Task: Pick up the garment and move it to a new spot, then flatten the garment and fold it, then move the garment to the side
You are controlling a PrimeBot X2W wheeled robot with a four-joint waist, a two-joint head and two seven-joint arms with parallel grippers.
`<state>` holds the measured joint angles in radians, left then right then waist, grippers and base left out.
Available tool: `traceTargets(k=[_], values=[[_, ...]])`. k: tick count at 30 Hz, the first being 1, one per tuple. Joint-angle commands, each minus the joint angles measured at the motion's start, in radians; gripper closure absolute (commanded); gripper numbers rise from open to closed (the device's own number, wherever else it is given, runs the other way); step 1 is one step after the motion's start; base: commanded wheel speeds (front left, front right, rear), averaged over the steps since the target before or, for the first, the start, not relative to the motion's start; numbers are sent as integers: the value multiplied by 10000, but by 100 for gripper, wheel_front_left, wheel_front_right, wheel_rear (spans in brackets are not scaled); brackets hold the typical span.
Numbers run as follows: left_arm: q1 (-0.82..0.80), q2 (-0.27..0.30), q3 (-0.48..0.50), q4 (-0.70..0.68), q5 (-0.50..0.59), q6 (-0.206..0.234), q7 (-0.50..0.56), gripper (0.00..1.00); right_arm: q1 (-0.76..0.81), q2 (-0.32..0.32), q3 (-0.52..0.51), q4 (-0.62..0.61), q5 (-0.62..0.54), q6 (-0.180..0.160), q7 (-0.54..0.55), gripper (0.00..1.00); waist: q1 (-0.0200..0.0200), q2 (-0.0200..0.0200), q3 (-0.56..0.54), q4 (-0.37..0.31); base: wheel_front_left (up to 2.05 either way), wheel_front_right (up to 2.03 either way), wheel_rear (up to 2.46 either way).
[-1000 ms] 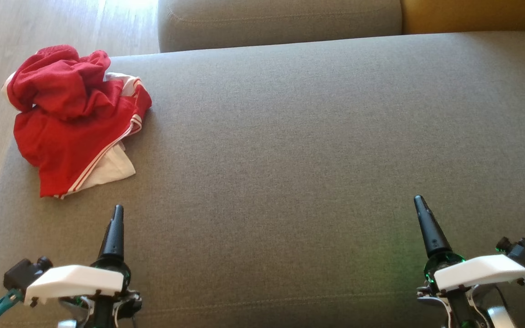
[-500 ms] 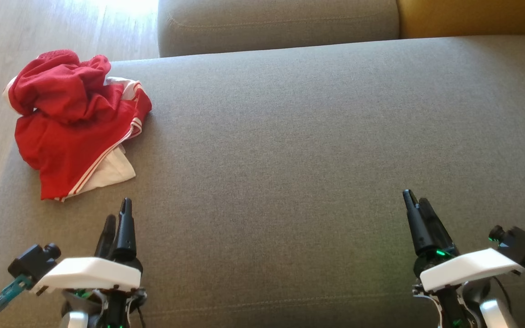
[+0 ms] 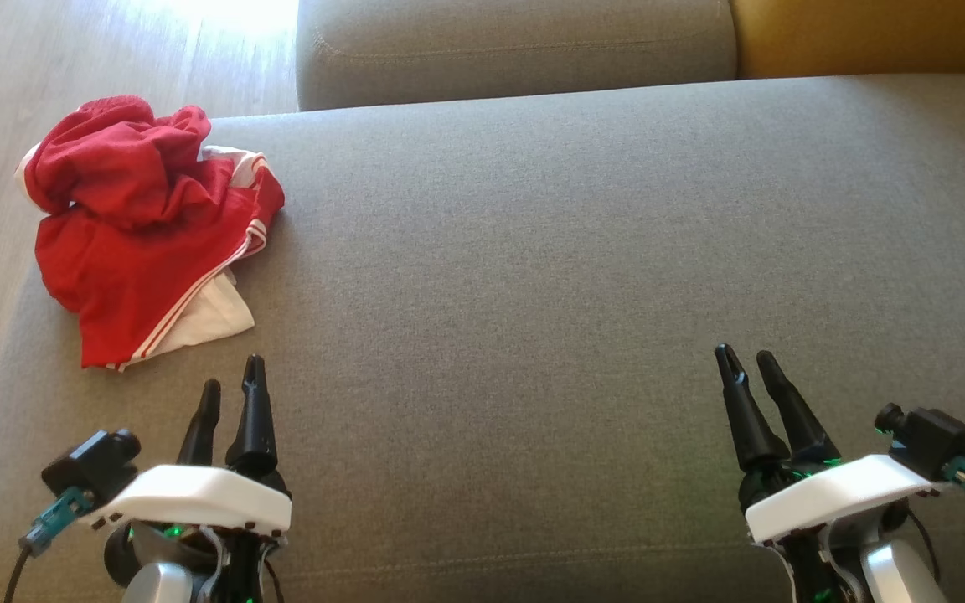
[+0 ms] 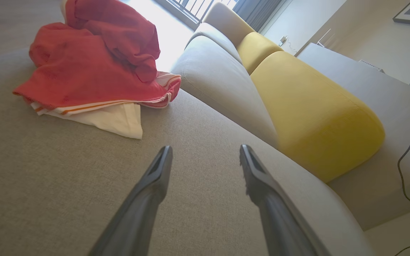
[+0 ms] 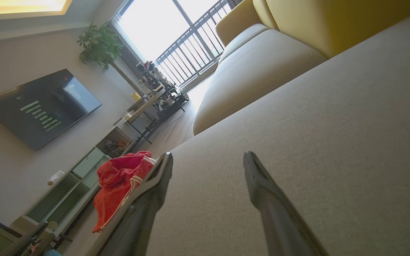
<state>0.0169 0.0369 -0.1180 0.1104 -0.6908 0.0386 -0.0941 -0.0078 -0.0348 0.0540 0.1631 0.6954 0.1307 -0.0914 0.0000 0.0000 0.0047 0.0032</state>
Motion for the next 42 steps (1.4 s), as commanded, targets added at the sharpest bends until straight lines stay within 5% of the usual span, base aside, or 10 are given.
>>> traceTargets(k=[1, 12, 42], values=[[-363, 170, 84, -505, 466, 146, -163, 0, -329, -93, 204, -509, -468, 0, -202, 0, 0, 0, 5, -3, 0, 0, 0], [-368, 328, -272, -1077, 1694, 523, -460, 0, -384, -105, 286, -823, -1707, 0, -497, 0, 0, 0, -45, -109, 0, 0, 0], [-69, 218, -371, -1833, 5082, 99, -1351, 0, -441, -141, 373, -1365, -5353, 0, -1380, 0, 0, 0, -196, -322, 0, 0, 0]])
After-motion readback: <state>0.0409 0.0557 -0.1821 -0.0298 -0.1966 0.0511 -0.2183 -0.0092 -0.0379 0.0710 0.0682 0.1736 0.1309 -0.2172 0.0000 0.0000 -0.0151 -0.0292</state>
